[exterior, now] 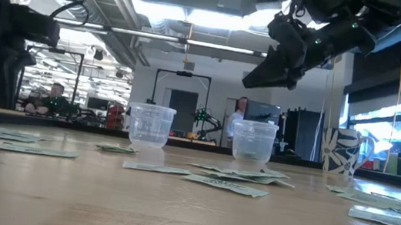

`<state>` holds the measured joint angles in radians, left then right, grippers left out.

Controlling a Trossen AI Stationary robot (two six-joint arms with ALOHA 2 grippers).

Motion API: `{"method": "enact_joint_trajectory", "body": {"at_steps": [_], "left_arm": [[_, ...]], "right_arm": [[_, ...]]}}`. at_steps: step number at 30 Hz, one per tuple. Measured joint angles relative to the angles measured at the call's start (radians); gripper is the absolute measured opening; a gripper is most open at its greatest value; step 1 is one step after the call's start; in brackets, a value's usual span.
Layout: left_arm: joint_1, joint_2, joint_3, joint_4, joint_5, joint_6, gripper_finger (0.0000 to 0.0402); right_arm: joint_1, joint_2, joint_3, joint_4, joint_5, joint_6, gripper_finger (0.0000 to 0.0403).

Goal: Pick and place Stevia / Truvia into bins
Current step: Put the stevia packet into the right transparent container

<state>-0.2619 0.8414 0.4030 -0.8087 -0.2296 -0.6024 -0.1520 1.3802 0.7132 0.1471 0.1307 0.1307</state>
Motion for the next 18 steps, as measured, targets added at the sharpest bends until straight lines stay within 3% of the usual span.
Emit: {"method": "enact_joint_trajectory", "body": {"at_steps": [5, 18], "left_arm": [[0.000, 0.039, 0.000, -0.004, 0.002, -0.031, 0.0069], [0.000, 0.075, 0.000, -0.126, 0.056, -0.369, 0.0068]], "right_arm": [[0.000, 0.000, 0.000, 0.011, 0.000, 0.000, 0.0079], [0.000, 0.000, 0.000, 0.021, 0.000, -0.010, 0.0079]]}}
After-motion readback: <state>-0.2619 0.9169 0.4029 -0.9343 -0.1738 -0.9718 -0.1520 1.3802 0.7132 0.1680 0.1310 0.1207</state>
